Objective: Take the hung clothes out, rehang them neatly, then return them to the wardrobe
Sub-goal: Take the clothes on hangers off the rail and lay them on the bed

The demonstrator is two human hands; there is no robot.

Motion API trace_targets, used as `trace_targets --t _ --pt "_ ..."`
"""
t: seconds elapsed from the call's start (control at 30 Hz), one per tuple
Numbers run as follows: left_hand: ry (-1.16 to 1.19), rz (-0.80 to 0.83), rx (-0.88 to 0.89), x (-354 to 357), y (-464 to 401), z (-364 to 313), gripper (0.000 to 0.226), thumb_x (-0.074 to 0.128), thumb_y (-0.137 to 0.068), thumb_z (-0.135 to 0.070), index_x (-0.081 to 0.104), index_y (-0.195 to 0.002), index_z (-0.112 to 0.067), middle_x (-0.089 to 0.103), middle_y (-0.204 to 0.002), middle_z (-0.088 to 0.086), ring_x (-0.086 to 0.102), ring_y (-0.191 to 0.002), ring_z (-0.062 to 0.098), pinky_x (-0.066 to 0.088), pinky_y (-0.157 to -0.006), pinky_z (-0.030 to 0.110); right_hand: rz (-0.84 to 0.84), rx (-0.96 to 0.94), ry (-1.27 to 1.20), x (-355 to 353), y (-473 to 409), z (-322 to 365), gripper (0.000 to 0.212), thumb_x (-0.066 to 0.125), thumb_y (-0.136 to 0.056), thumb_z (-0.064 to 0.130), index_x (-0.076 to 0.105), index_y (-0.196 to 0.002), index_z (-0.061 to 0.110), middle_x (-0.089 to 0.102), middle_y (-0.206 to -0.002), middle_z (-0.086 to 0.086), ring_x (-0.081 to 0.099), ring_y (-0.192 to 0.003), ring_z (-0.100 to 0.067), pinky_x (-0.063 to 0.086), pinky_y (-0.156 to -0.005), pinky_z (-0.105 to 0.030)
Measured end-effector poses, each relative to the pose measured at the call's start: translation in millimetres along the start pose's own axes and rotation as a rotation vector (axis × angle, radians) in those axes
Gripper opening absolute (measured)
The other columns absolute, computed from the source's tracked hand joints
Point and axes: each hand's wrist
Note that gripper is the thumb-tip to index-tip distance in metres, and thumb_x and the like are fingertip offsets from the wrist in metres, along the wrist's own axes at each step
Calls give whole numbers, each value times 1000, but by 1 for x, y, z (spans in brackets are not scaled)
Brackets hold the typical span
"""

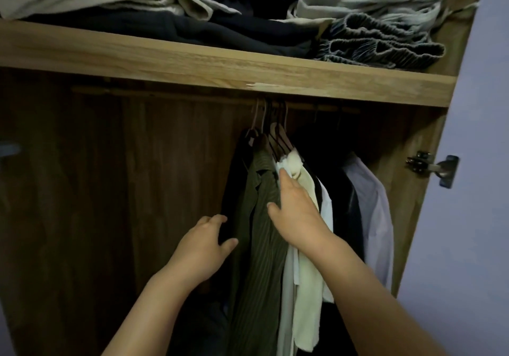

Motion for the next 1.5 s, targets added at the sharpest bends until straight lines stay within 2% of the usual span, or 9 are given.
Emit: trace_targets --t 0.17,0.3,0.43,0.6,0.7,0.83,1.0,1.2,1.5 --pt "31 -19 58 -17 -54 28 56 51 -92 -39 30 -142 -25 35 -144 0 42 -125 15 38 -96 21 -114 124 -92 24 -61 4 67 47 -96 18 9 -150 10 35 -147 -9 37 -133 -23 35 -103 -31" --pt "63 -93 122 -29 -90 46 54 51 -91 -38 32 -141 -26 35 -144 -2 42 -125 12 33 -90 15 -173 227 -256 41 -103 13 42 58 -89 25 45 -124 5 57 -89 -4 58 -83 -20 46 -63 -28" --pt "59 -180 181 -34 -113 58 53 51 -91 -38 33 -140 -28 37 -142 -5 44 -123 11 35 -89 16 -5 339 -678 63 -133 26 40 74 -77 19 57 -108 1 65 -101 -17 64 -94 -31 55 -84 -45" --pt "83 -225 226 -40 -128 74 50 52 -91 -36 36 -138 -28 36 -142 -7 41 -124 9 32 -91 15 -152 369 -949 83 -149 34 35 43 -81 -12 55 -109 5 60 -86 -12 61 -81 -28 51 -64 -31" --pt "88 -247 233 -46 -133 81 49 52 -91 -33 37 -138 -28 37 -142 -5 42 -125 10 30 -92 14 -255 338 -1246 78 -153 37 43 34 -77 -19 56 -105 5 56 -76 -12 57 -74 -30 49 -69 -37" --pt "95 -269 243 -50 -134 84 48 53 -91 -32 39 -137 -26 38 -141 -5 43 -122 9 29 -92 15 -246 327 -1423 62 -155 41 56 34 -75 -21 46 -125 1 55 -84 -17 58 -76 -33 51 -67 -37" --pt "112 -258 271 -48 -129 79 47 53 -91 -32 41 -135 -26 39 -139 -5 42 -115 5 31 -90 15 -155 203 -1392 48 -124 28 46 34 -73 -23 60 -96 7 64 -72 -12 64 -66 -27 56 -60 -34" --pt "128 -288 245 -45 -120 68 40 56 -90 -26 49 -130 -20 46 -134 1 47 -119 16 33 -91 19 53 40 -1266 14 -61 0 54 33 -66 -26 67 -93 7 66 -81 -17 66 -71 -25 55 -58 -27" --pt "132 -294 227 -17 -88 21 40 52 -92 -19 48 -131 -10 47 -133 13 46 -120 29 36 -97 34 211 93 -968 -74 47 -44 47 49 -54 -13 68 -94 5 66 -82 -13 65 -75 -23 53 -66 -29"
Point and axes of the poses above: each hand's wrist, its own y-axis away from the middle knuckle, its own x-axis out of the palm, z = x × y
